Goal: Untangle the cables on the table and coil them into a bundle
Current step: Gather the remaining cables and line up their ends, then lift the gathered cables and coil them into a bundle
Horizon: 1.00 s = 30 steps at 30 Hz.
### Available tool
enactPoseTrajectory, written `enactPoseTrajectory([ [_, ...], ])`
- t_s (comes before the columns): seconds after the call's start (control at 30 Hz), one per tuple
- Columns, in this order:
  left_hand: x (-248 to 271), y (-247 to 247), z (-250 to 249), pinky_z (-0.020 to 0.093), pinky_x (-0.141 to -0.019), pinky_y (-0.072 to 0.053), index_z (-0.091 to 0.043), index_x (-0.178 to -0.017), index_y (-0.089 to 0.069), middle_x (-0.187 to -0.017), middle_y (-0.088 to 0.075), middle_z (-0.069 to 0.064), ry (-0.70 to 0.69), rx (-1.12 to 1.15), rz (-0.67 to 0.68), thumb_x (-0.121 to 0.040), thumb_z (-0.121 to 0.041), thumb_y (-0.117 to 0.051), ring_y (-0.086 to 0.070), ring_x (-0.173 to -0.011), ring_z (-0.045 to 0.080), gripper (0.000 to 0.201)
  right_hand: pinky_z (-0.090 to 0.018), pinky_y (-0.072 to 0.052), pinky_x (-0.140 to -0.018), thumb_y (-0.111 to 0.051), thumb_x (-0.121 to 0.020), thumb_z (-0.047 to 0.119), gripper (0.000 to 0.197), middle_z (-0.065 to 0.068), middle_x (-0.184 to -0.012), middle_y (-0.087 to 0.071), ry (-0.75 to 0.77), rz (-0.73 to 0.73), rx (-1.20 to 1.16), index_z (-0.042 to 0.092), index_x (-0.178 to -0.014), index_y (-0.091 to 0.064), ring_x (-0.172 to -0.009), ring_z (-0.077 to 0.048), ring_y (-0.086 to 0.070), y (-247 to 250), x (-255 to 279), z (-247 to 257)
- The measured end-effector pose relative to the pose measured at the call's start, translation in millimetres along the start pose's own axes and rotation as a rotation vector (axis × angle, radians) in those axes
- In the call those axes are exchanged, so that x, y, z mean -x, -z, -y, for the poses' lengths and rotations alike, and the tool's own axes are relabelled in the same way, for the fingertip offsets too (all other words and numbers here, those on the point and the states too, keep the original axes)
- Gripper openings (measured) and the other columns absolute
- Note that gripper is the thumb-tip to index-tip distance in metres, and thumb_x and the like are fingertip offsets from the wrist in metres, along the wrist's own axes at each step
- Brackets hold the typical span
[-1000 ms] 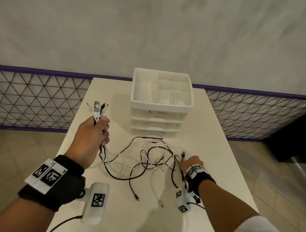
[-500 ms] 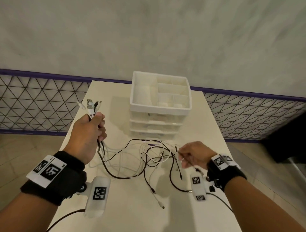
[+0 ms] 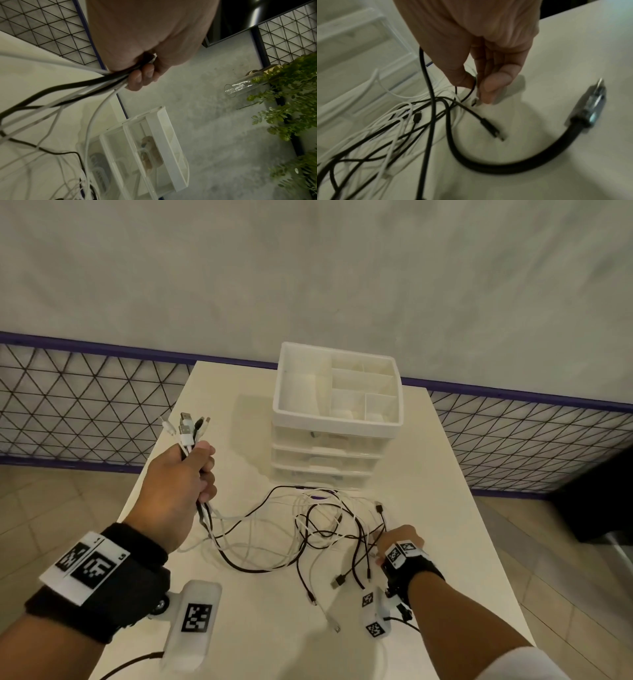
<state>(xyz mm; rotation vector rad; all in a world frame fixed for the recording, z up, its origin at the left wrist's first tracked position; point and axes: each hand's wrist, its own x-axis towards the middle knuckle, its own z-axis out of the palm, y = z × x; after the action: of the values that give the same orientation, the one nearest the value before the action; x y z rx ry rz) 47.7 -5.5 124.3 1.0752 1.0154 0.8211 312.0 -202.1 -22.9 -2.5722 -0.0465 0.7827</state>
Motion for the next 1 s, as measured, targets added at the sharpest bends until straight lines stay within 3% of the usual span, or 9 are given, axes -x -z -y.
enactPoseTrajectory([
  [0.1, -5, 8, -2, 0.023, -0.044, -0.029, -0.012, -0.089, -0.054, -0.072, -0.043, -0.001, 0.003, 0.008, -0.013, -0.103, -0.02, -0.048, -0.031, -0.049, 0.009, 0.017, -0.033, -0.055, -0.087, -0.062, -0.092, 0.028, 0.03, -0.019, -0.116, -0.068, 0.039, -0.09, 0.124, 0.002, -0.107, -0.068, -0.105, -0.035, -0.067, 22, 6, 11],
  [0.23, -13, 18, -12, 0.02, -0.042, -0.03, -0.013, -0.087, -0.055, -0.068, -0.043, -0.003, 0.004, 0.058, -0.028, -0.103, -0.021, -0.048, -0.031, -0.047, 0.008, 0.019, -0.033, -0.05, -0.079, -0.057, -0.093, 0.014, 0.026, -0.024, -0.112, -0.069, 0.112, -0.214, 0.155, -0.005, -0.104, -0.069, -0.102, -0.039, -0.066, 71, 12, 36],
  [0.43, -20, 19, -25, 0.016, -0.034, -0.024, -0.014, -0.082, -0.051, -0.047, -0.038, -0.009, 0.034, 0.168, 0.001, -0.104, -0.025, -0.045, -0.029, -0.035, 0.003, 0.026, -0.034, -0.054, -0.08, -0.058, -0.093, 0.014, 0.025, -0.015, -0.095, -0.076, 0.84, -0.598, 0.099, 0.006, -0.108, -0.076, -0.077, -0.028, -0.069, 113, 23, 47],
  [0.5, -18, 16, -26, 0.016, -0.033, -0.023, -0.014, -0.082, -0.052, -0.046, -0.037, -0.009, 0.03, 0.152, 0.017, -0.105, -0.023, -0.045, -0.027, -0.034, 0.003, 0.026, -0.031, -0.058, -0.077, -0.058, -0.095, 0.015, 0.026, -0.007, -0.083, -0.078, 0.886, -0.496, -0.154, 0.013, -0.115, -0.075, -0.066, -0.019, -0.068, 119, 40, 59],
  [0.57, -13, 8, -27, 0.018, -0.034, -0.022, -0.013, -0.084, -0.053, -0.048, -0.036, -0.009, 0.018, 0.117, 0.068, -0.104, -0.022, -0.046, -0.026, -0.036, 0.004, 0.023, -0.033, -0.061, -0.075, -0.056, -0.097, 0.018, 0.028, -0.002, -0.084, -0.078, 0.88, -0.318, -0.385, 0.019, -0.119, -0.072, -0.07, -0.019, -0.073, 120, 56, 74],
  [0.73, 3, -20, -21, 0.019, -0.036, -0.022, -0.01, -0.09, -0.057, -0.053, -0.038, -0.006, 0.011, 0.026, 0.206, -0.103, -0.023, -0.051, -0.024, -0.039, 0.007, 0.019, -0.031, -0.056, -0.074, -0.054, -0.101, 0.018, 0.027, 0.005, -0.063, -0.065, 0.943, -0.042, -0.561, 0.026, -0.119, -0.072, -0.057, -0.016, -0.06, 113, 93, 105],
  [0.8, 5, -26, -17, 0.019, -0.036, -0.022, -0.009, -0.09, -0.059, -0.053, -0.04, -0.006, 0.01, 0.006, 0.225, -0.102, -0.023, -0.053, -0.024, -0.04, 0.008, 0.019, -0.028, -0.05, -0.068, -0.057, -0.1, 0.022, 0.025, 0.013, -0.073, -0.067, 0.966, 0.008, -0.546, 0.032, -0.116, -0.073, -0.058, -0.011, -0.058, 109, 98, 110],
  [0.9, 2, -22, -17, 0.018, -0.035, -0.021, -0.01, -0.088, -0.059, -0.052, -0.041, -0.007, 0.0, 0.044, 0.174, -0.102, -0.023, -0.052, -0.024, -0.038, 0.007, 0.019, -0.008, -0.044, -0.08, -0.06, -0.098, 0.021, 0.024, 0.005, -0.105, -0.068, 1.075, -0.205, -0.367, 0.03, -0.116, -0.073, -0.088, 0.006, -0.058, 111, 91, 109],
  [1.0, -11, -1, -25, 0.018, -0.034, -0.021, -0.014, -0.087, -0.058, -0.051, -0.041, -0.009, -0.017, 0.137, 0.034, -0.103, -0.021, -0.05, -0.026, -0.037, 0.005, 0.019, -0.007, -0.042, -0.084, -0.062, -0.096, 0.024, 0.025, 0.003, -0.114, -0.065, 1.031, -0.338, -0.251, 0.029, -0.118, -0.073, -0.097, 0.001, -0.058, 127, 84, 103],
])
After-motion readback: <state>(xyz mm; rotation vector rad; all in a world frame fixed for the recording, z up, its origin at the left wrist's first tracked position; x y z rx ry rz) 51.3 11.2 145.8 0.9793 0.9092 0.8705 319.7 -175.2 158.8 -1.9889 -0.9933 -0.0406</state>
